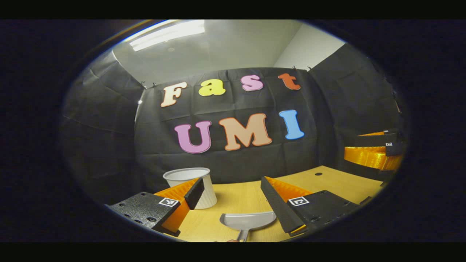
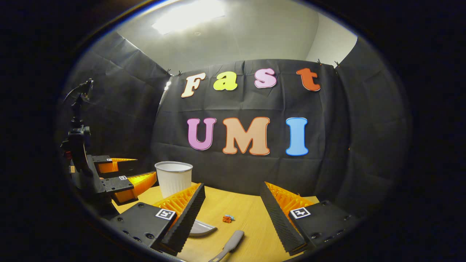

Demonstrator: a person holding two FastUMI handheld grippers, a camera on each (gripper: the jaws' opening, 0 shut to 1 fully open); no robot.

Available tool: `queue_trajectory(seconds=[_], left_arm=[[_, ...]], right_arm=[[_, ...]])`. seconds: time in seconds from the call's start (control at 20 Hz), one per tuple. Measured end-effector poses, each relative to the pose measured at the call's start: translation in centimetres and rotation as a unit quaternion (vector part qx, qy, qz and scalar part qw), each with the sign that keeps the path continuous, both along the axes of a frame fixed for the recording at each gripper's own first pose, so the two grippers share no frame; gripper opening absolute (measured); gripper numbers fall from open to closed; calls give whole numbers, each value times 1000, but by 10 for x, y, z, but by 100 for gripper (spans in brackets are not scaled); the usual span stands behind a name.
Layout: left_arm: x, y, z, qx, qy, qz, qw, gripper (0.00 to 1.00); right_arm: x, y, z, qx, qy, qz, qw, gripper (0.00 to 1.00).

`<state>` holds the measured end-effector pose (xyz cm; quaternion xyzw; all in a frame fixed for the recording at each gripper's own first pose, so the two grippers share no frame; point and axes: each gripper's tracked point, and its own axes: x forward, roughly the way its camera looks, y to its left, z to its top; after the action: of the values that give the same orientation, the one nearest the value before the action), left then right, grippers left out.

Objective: Pick up the small broom and dustpan from the desktop, sweep the trash into the dustpan with the broom, and then empty the trash into the garbage bin.

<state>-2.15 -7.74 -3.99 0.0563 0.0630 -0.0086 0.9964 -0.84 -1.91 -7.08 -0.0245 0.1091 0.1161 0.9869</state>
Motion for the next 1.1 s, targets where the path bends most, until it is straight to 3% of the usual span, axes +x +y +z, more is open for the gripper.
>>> queue_trajectory(seconds=[0.3, 0.35, 0.45, 0.5, 0.55, 0.7, 0.85, 0.9, 0.95, 1.1], left_arm=[[-16, 1, -91, -5, 114, -16, 993, 91], [-19, 2, -110, -2, 139, -23, 990, 94], [-30, 5, -156, -2, 210, -31, 977, 92], [-36, 6, -176, -11, 241, -31, 970, 96], [-45, 6, -195, -23, 278, -33, 960, 92], [-64, 6, -244, -47, 380, -32, 923, 94], [-67, 7, -264, -41, 423, -37, 904, 94], [-70, 8, -272, -33, 439, -41, 897, 91], [-73, 9, -280, -25, 453, -45, 890, 94], [-79, 8, -295, -13, 490, -60, 869, 93]], right_arm=[[-7, 7, -83, -22, 114, 10, 993, 98], [-8, 6, -99, -25, 138, 7, 990, 99], [-13, 6, -137, -24, 197, 2, 980, 98], [-14, 7, -156, -24, 229, 0, 973, 98], [-18, 8, -175, -26, 267, -4, 963, 99], [-27, 8, -226, -33, 361, -14, 932, 99], [-28, 7, -260, -62, 427, -24, 902, 97], [-29, 6, -267, -71, 444, -26, 893, 94], [-30, 5, -275, -80, 465, -26, 881, 87], [-34, 3, -286, -95, 508, -25, 856, 80]])
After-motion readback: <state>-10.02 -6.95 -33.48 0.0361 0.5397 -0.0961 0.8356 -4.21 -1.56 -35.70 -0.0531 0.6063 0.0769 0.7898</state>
